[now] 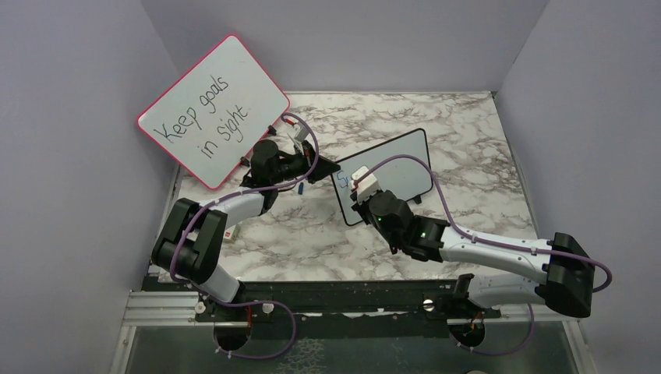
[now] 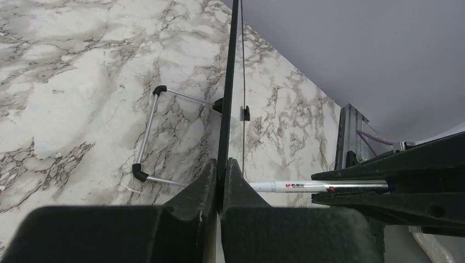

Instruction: Write a sentence on the whiteboard

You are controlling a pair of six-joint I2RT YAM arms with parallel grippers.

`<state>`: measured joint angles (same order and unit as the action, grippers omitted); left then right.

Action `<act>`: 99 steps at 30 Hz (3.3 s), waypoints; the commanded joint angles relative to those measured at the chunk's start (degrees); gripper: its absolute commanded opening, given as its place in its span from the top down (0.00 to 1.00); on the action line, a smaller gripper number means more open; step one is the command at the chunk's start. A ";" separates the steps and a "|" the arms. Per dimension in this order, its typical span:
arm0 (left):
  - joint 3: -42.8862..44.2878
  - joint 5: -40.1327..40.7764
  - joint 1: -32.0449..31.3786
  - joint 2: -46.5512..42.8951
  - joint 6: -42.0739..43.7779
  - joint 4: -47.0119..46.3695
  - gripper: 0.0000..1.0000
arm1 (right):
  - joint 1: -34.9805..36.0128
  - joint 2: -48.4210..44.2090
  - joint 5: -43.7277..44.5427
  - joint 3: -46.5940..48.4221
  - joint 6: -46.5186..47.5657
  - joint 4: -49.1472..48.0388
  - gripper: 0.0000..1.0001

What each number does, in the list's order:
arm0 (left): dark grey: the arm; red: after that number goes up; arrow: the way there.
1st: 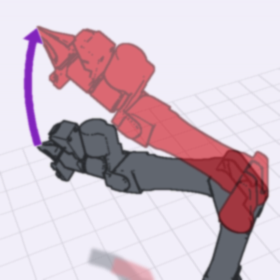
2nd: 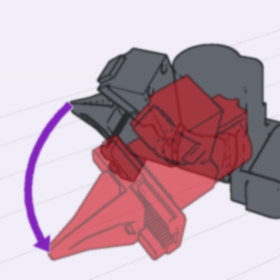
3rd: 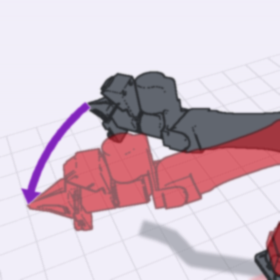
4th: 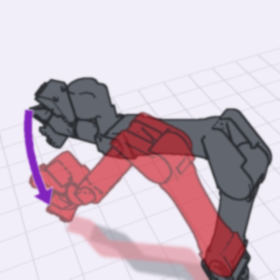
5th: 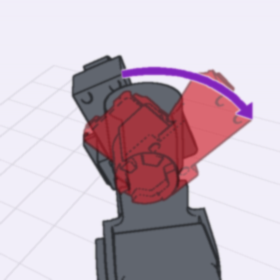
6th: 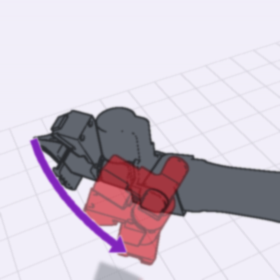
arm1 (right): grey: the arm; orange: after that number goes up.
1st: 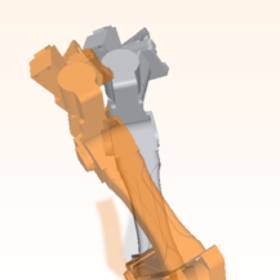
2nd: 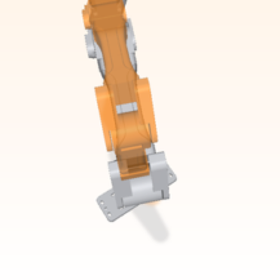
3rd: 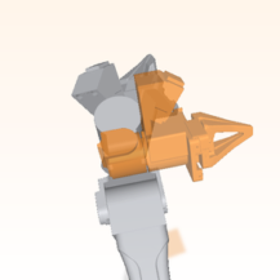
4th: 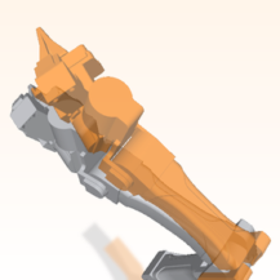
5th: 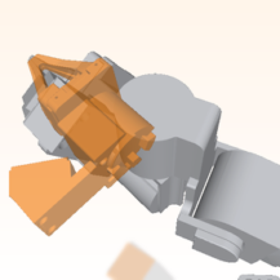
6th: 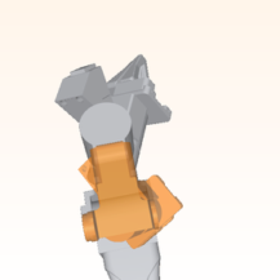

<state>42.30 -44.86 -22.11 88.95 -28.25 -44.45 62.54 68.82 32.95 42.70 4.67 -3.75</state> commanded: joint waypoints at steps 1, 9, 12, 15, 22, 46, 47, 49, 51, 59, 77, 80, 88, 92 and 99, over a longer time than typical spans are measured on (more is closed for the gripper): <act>0.23 -2.34 -0.66 -0.67 0.30 0.41 1.00 | -0.32 -0.69 3.20 -0.90 1.13 -4.27 0.99; 0.23 -2.34 -0.74 -0.70 0.30 0.41 1.00 | -0.32 -0.88 4.15 -1.29 1.88 -6.13 0.99; 0.26 -2.34 -0.74 -0.79 0.30 0.41 1.00 | -0.38 -0.79 4.55 -1.38 2.10 -6.81 0.99; 0.17 -2.34 -0.74 -0.79 0.30 0.41 1.00 | -0.53 -0.88 4.79 -1.47 2.19 -7.01 0.99; 0.15 -2.30 -0.74 -0.90 0.30 0.41 1.00 | -0.75 -1.29 5.27 -1.21 1.12 -4.65 0.99; 0.32 -2.16 -0.74 -0.80 0.21 0.41 1.00 | -0.76 -1.22 1.01 -0.30 -1.54 3.02 0.99; 0.37 -2.16 -0.74 -0.79 0.21 0.41 1.00 | -0.76 -1.43 1.10 -0.40 -1.51 2.90 0.99; 0.32 -2.27 -0.74 -0.79 0.21 0.41 1.00 | -0.76 -1.64 1.25 -0.58 -1.23 2.23 0.99; 0.28 -2.24 -0.74 -0.88 0.21 0.41 1.00 | -0.76 -1.66 1.28 -0.50 -1.07 1.95 0.99; 0.21 -2.34 -0.74 -0.96 0.13 0.41 1.00 | -0.76 -2.05 3.50 -1.27 0.61 -2.42 0.99; 0.28 -2.60 -0.83 -0.79 0.13 0.41 1.00 | -1.72 -1.58 4.87 -1.54 2.10 -6.10 0.99; 0.24 -2.56 -0.83 -0.89 0.13 0.41 1.00 | -1.89 -1.71 5.19 -1.56 2.10 -6.05 0.99; 0.24 -2.42 -0.83 -0.97 0.13 0.41 1.00 | -2.24 -2.60 5.52 -1.65 0.68 -3.18 0.99; 0.28 -2.37 -0.83 -0.97 0.13 0.41 1.00 | -2.25 -3.18 5.37 -1.76 -0.37 -1.09 0.99; 0.23 -2.34 -0.83 -1.05 0.12 0.41 1.00 | -2.25 -3.56 3.35 -1.97 -1.84 1.18 0.99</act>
<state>42.30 -45.01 -22.24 88.82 -28.34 -44.49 60.62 66.41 36.58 41.34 4.45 -4.95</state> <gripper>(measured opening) 0.024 0.173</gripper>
